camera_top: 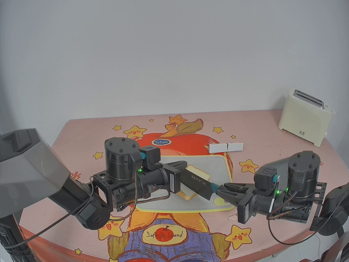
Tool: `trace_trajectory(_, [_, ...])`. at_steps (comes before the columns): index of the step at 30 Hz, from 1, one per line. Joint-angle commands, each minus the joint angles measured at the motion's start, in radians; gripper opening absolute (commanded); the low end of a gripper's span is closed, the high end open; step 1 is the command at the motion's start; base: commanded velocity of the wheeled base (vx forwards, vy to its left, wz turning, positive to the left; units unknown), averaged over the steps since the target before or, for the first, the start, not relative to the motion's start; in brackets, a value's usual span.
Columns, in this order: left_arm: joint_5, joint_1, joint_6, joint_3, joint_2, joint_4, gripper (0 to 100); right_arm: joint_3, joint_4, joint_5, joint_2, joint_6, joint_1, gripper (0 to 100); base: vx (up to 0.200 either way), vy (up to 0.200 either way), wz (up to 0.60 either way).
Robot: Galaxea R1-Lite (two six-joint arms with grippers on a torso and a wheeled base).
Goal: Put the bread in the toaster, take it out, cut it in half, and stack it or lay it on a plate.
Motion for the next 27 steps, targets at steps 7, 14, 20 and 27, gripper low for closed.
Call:
trace_trajectory(7, [0.001, 0.007, 0.001, 0.001, -0.005, -0.001, 0, -0.005, -0.004, -0.001, 0.026, 0.003, 0.005, 0, 0.000, 0.000, 0.00])
trace_trajectory(14, [0.001, 0.001, 0.001, -0.002, 0.020, -0.004, 0, -0.005, -0.004, -0.001, 0.031, 0.003, 0.005, 0, 0.000, 0.000, 0.00])
trace_trajectory(20, [0.003, 0.001, 0.002, -0.008, 0.032, -0.007, 0, -0.003, -0.004, -0.001, 0.040, 0.004, 0.007, 0, 0.000, 0.000, 0.00])
trace_trajectory(27, [0.003, 0.001, 0.001, -0.004, 0.018, -0.002, 0, -0.002, -0.004, -0.001, 0.048, 0.003, 0.011, 0, 0.000, 0.000, 0.00])
